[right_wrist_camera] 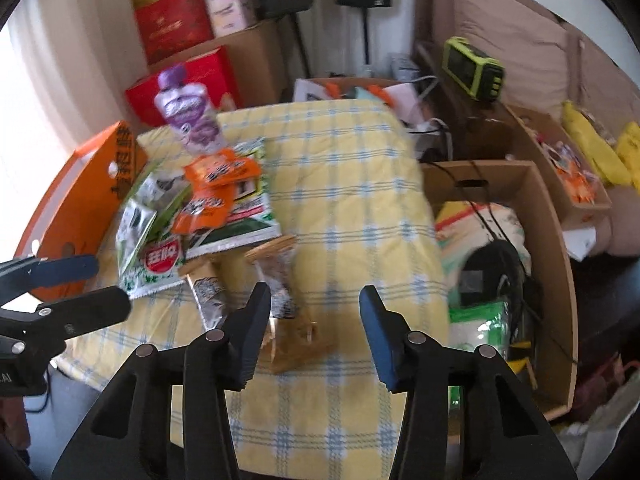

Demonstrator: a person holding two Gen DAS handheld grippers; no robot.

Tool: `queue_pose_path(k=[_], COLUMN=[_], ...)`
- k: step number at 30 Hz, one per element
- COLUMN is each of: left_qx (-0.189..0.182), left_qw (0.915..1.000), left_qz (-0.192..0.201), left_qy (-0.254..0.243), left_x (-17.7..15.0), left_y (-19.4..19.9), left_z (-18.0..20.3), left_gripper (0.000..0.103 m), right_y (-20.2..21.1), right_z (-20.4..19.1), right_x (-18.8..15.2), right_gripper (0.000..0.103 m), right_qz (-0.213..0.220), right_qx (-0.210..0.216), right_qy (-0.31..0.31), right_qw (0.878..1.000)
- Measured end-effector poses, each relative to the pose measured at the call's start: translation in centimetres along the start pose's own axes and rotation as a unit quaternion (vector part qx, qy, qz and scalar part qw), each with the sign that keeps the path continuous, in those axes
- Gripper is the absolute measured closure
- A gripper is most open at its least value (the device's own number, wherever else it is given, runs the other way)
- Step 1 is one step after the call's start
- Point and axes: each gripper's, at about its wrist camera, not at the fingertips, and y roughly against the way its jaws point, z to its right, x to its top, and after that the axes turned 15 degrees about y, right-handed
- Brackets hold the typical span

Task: Organize objects
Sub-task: 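Grasp a gold beef snack bar with the left gripper while the right grasps another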

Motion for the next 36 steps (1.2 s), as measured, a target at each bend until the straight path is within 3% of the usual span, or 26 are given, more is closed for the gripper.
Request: queue_pose_path(k=[6, 12, 19, 26, 34, 36], left_qx=[0.002, -0.001, 0.015, 0.06, 0.106, 0.096], left_qw=[0.9998, 0.9994, 0.9985, 0.9955, 0.9891, 0.9898], left_qz=[-0.01, -0.021, -0.038, -0.041, -0.007, -0.011], left_qy=[0.014, 0.026, 0.037, 0.061, 0.102, 0.104], left_x=[0.1, 0.3, 0.3, 0.3, -0.3, -0.6], left_y=[-0.5, -1.0, -2.6, -5.1, -5.9, -6.1], left_z=[-0.8, -0.7, 0.9, 3.2, 3.9, 4.1], left_gripper=[0.034, 0.034, 0.034, 0.034, 0.03, 0.03], right_y=[-1.6, -2.3, -0.2, 1.5, 2.6, 2.7], right_z=[-0.7, -0.6, 1.0, 2.0, 2.1, 2.1], right_x=[0.2, -0.3, -1.4, -2.8, -4.0, -4.2], right_gripper=[0.057, 0.082, 0.082, 0.082, 0.082, 0.082], right_qz=[-0.015, -0.018, -0.005, -0.005, -0.002, -0.004], right_qx=[0.006, 0.006, 0.003, -0.008, -0.019, -0.02], right_qy=[0.018, 0.028, -0.014, -0.047, -0.059, -0.057], right_qw=[1.0, 0.999, 1.0, 0.999, 0.998, 0.998])
